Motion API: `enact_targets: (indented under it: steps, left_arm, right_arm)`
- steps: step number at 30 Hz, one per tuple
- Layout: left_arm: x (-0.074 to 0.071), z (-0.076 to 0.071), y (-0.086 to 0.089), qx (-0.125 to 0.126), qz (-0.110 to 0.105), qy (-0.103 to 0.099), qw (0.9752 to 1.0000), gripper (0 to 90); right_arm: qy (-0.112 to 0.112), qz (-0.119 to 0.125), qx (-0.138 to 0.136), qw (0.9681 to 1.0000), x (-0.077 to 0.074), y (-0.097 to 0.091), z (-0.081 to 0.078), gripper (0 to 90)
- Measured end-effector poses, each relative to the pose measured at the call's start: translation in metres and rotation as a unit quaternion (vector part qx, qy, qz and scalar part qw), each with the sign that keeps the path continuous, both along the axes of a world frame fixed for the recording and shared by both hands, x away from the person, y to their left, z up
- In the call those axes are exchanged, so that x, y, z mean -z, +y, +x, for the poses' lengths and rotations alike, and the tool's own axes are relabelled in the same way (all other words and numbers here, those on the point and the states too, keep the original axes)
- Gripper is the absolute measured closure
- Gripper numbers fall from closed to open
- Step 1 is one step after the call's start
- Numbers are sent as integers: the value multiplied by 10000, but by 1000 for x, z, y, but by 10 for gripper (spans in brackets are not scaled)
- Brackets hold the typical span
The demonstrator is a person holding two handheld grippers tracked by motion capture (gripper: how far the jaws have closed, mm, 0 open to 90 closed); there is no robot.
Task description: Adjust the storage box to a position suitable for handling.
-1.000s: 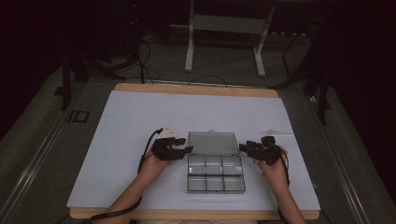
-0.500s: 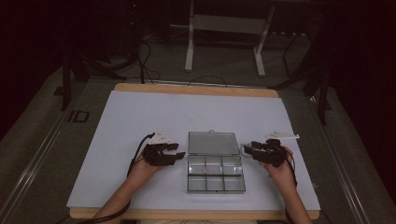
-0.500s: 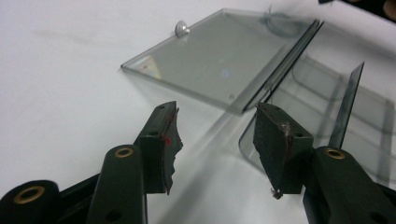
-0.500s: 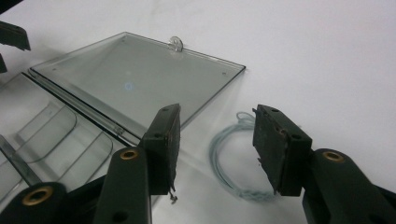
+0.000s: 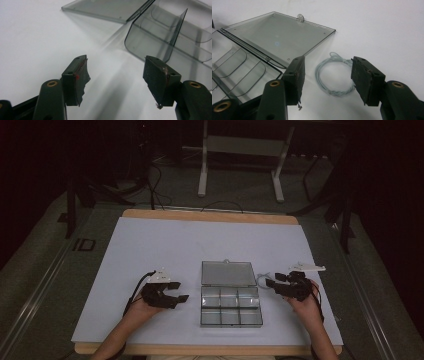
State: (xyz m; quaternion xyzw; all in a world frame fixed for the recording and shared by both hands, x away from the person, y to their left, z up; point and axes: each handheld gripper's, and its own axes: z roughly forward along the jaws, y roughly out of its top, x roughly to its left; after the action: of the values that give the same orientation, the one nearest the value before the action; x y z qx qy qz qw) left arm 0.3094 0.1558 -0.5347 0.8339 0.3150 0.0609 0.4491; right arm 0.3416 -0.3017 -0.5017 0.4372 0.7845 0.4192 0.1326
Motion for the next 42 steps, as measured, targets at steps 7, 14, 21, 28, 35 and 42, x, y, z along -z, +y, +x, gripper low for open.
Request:
enact_targets:
  steps: [7, 14, 21, 28, 35, 42]
  left_arm:
    - [6, -7, 12, -44, 92, 63, 9999, 343]
    - [7, -17, 21, 44, 257, -73, 9996, 177]
    - [4, -29, 26, -83, 386, -261, 9989, 81]
    - [2, -40, 37, -272, 366, -627, 9970, 73]
    - [9, -44, 45, -416, 420, -792, 9951, 73]
    - [9, -46, 49, -478, 227, -891, 9946, 72]
  right_arm:
    - [4, 21, -68, 10000, 1, -4, -3, 419]
    - [-91, -36, -171, 9998, 3, -11, -5, 410]
    - [-169, -122, -163, 9996, 3, -16, -4, 430]
    - [-127, -178, -149, 9997, 4, -17, 1, 450]
    - [-91, -185, -49, 9998, 5, -15, 9, 470]
    - [-26, -330, -16, 9995, 13, -7, 21, 528]
